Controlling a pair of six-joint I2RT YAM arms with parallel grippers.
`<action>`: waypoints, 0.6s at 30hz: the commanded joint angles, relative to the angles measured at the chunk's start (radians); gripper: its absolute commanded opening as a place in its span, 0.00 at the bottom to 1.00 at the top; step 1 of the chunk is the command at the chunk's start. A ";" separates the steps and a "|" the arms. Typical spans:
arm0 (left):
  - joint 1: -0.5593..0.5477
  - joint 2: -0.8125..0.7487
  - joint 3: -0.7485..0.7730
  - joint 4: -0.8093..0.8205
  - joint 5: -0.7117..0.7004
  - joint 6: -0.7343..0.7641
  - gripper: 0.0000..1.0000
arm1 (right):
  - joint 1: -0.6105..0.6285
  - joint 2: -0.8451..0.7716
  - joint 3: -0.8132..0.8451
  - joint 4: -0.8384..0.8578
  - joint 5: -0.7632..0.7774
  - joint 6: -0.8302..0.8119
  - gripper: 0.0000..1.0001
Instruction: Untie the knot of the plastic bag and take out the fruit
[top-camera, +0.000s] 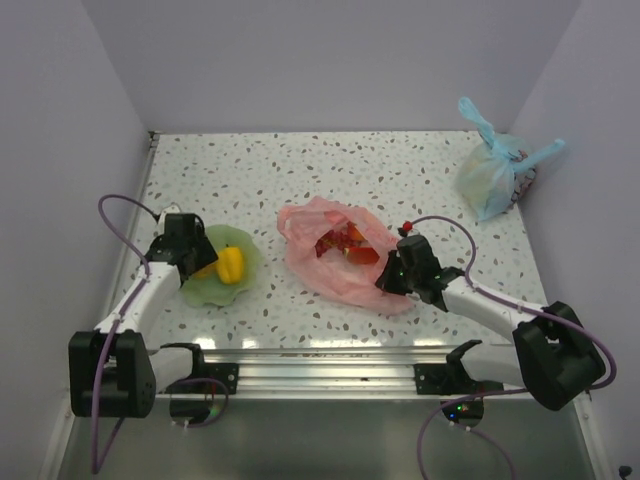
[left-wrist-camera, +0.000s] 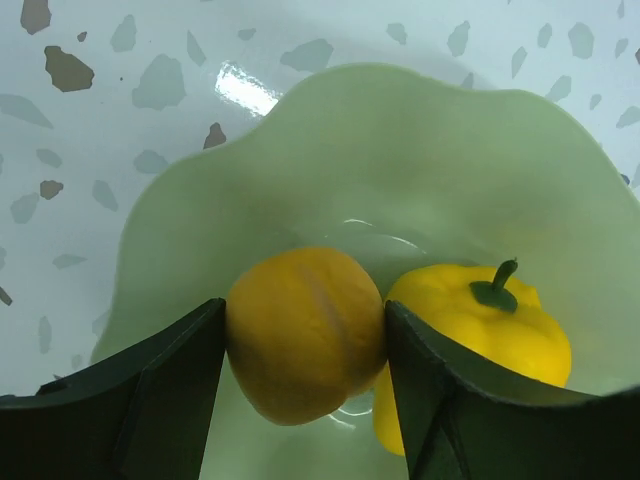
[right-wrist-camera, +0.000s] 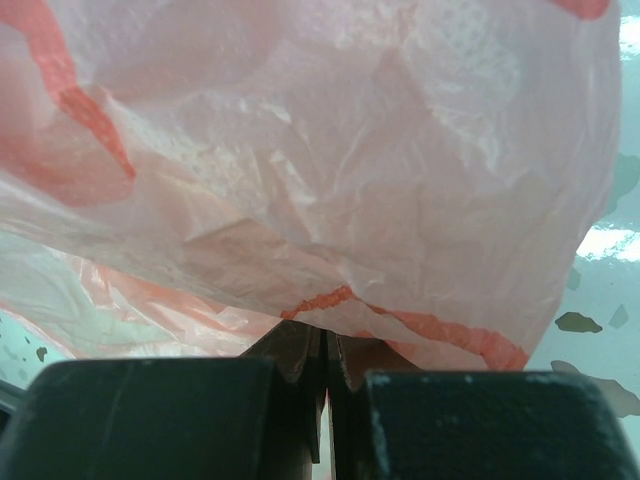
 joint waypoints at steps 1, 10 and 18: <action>0.007 0.000 0.017 0.099 0.025 0.030 0.71 | 0.005 -0.022 0.040 -0.022 0.006 -0.021 0.00; 0.007 -0.074 0.098 0.027 0.048 0.062 1.00 | 0.005 -0.057 0.056 -0.065 0.023 -0.056 0.00; -0.225 -0.209 0.141 0.085 0.133 -0.013 1.00 | 0.005 -0.089 0.102 -0.132 0.055 -0.099 0.00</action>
